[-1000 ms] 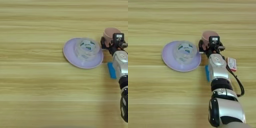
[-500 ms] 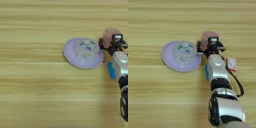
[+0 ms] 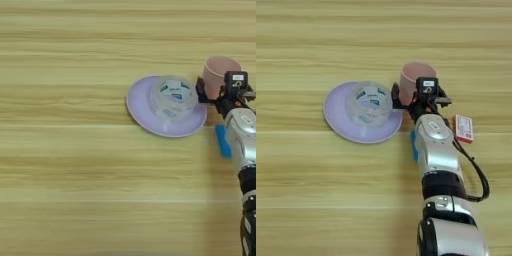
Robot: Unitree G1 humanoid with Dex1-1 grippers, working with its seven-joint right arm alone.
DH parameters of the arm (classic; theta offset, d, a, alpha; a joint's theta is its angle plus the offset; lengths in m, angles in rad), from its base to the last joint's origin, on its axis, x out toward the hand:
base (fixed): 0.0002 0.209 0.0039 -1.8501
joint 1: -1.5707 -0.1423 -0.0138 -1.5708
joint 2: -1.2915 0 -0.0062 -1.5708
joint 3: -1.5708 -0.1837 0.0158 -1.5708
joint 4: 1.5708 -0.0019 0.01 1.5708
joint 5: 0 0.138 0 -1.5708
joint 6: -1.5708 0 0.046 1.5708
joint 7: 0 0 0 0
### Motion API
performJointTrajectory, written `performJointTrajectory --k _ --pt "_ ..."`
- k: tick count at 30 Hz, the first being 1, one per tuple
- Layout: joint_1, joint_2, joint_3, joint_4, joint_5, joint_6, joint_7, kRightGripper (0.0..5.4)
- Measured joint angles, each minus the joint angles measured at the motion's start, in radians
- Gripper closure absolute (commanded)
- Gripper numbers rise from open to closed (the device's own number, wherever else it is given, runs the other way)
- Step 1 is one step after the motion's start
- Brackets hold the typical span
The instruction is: Move the objects on the table
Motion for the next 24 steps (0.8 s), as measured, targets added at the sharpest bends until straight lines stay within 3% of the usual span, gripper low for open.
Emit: performJointTrajectory --k 15,24 --pt "0.137 0.009 -0.009 -0.250 0.021 0.166 0.007 0.03" --pt "0.270 0.007 -0.052 -0.483 0.039 0.298 0.007 0.03"
